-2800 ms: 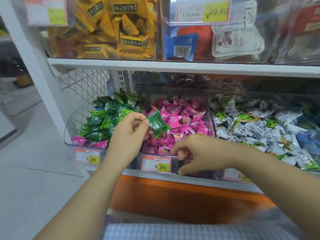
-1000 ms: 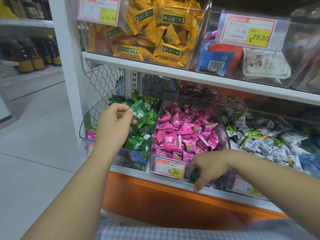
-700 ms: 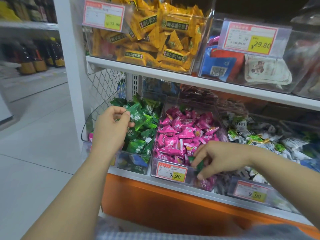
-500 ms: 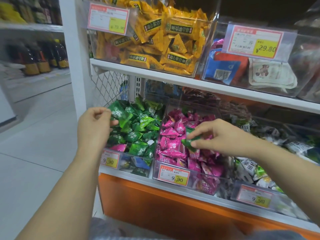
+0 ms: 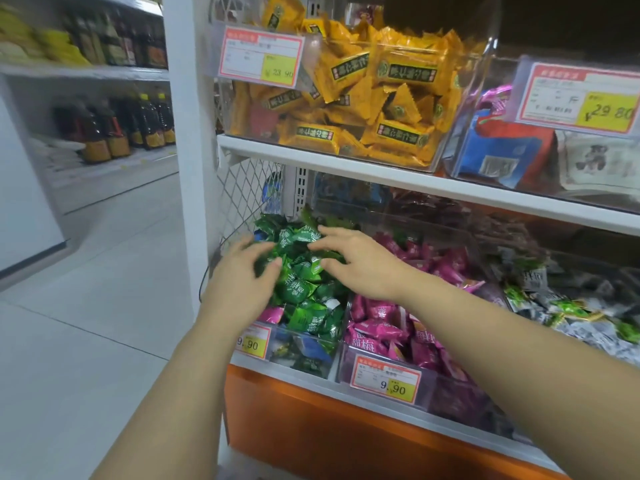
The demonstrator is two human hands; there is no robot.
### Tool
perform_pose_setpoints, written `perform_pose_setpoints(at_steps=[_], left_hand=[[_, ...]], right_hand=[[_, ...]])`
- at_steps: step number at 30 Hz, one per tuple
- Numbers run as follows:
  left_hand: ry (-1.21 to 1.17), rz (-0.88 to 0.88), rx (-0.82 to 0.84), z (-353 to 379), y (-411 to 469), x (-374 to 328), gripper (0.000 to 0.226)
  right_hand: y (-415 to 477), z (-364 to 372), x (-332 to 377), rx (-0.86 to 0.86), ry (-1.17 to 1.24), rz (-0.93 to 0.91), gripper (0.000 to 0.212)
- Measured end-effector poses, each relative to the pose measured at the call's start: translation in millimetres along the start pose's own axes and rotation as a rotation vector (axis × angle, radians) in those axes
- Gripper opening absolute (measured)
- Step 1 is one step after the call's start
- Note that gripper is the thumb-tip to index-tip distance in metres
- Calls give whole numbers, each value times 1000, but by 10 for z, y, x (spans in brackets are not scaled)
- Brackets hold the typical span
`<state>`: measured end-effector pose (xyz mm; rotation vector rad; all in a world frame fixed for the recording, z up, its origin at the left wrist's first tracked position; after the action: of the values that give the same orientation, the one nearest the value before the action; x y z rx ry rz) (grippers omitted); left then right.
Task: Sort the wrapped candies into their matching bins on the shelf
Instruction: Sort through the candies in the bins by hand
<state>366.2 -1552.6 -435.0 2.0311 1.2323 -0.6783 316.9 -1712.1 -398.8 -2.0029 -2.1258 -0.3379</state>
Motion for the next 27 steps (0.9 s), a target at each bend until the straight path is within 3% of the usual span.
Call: perform_pose_setpoints(at_steps=[2, 5, 9, 12, 15, 19, 23, 27], left_hand=[[150, -36, 136, 67, 16, 52, 46], [291, -87, 181, 57, -5, 85, 53], [299, -93, 59, -21, -61, 4, 51], [233, 28, -100, -68, -107, -183, 42], [108, 218, -134, -2, -159, -430, 32], [60, 372, 127, 331, -253, -685, 27], [91, 357, 324, 559, -291, -687, 27], [33, 303, 370, 583, -291, -659, 27]], right_hand=[[-11, 10, -18, -11, 8, -26, 36], [-119, -35, -23, -26, 44, -62, 32], [-380, -242, -193, -117, 152, -29, 28], [-657, -375, -407, -127, 210, 36, 23], [-878, -351, -542, 38, 367, 101, 16], [-1037, -92, -513, 386, 614, 185, 27], [-1006, 228, -350, 594, 419, 117, 39], [-914, 447, -244, 747, 220, 82, 41]])
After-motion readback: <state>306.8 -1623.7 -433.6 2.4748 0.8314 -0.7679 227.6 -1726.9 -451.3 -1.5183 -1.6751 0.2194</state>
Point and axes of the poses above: each hand's wrist, its own y-axis towards the middle knuckle, its own z-axis out of the palm, x = y × z, the point moved 5 cm from there along y, towards the middle knuckle, and after that the axes turned 4 degrees about x, right-handed, at the moved point
